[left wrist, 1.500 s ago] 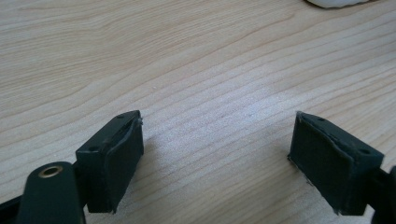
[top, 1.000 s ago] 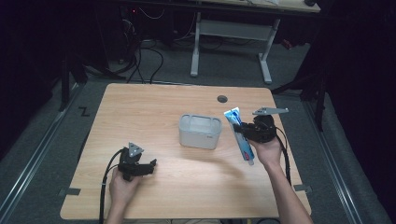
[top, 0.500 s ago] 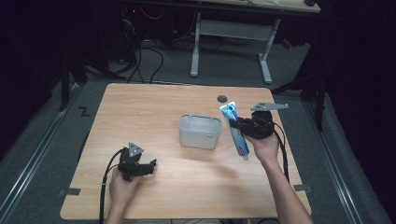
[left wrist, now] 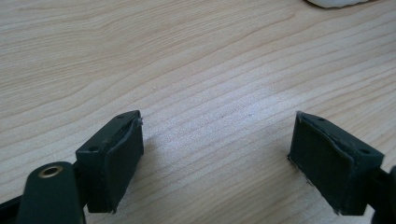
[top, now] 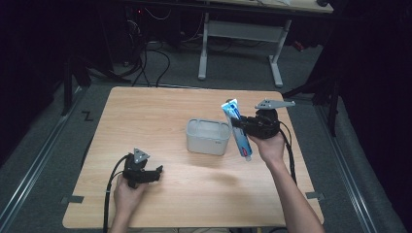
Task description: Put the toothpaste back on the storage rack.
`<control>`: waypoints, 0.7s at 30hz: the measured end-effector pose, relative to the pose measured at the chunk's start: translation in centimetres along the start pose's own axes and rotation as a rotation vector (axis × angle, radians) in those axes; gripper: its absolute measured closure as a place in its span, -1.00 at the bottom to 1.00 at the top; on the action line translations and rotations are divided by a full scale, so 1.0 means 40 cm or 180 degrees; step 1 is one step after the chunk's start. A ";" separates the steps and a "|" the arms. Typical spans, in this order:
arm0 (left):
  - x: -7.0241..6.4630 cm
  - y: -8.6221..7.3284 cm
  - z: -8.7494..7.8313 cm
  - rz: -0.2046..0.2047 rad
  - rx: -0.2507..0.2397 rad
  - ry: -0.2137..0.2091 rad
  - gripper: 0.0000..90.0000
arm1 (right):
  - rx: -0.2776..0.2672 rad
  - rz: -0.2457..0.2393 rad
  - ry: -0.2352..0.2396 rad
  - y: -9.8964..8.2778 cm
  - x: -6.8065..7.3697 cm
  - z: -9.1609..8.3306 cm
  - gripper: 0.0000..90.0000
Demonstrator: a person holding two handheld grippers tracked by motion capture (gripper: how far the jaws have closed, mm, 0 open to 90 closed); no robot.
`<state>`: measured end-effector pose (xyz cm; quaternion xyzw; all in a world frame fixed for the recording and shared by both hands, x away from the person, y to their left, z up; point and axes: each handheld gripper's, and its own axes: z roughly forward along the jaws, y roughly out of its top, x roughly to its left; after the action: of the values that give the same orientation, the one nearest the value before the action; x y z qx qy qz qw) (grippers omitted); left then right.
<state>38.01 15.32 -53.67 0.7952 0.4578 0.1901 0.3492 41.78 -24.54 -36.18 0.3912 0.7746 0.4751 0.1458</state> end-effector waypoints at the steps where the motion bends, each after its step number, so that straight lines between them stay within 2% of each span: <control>1: 0.000 0.000 0.000 0.0000 0.0000 0.0000 -0.61 | -0.0016 0.0000 0.0011 0.006 0.003 0.001 0.66; 7: -0.001 0.000 0.000 0.0004 -0.0002 0.0007 -0.61 | -0.0071 -0.0045 0.0067 0.031 0.013 0.010 0.66; 13: -0.001 0.000 0.000 0.0002 -0.0008 0.0006 -0.61 | -0.0013 -0.0102 0.0127 0.046 0.024 0.045 0.66; 21: -0.001 0.000 0.000 0.0007 -0.0002 0.0003 -0.61 | -0.0090 -0.0052 0.0253 0.071 0.025 0.065 0.66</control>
<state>38.00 15.30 -53.68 0.7954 0.4571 0.1911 0.3491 44.03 -21.49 -34.94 0.3636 0.7762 0.4999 0.1243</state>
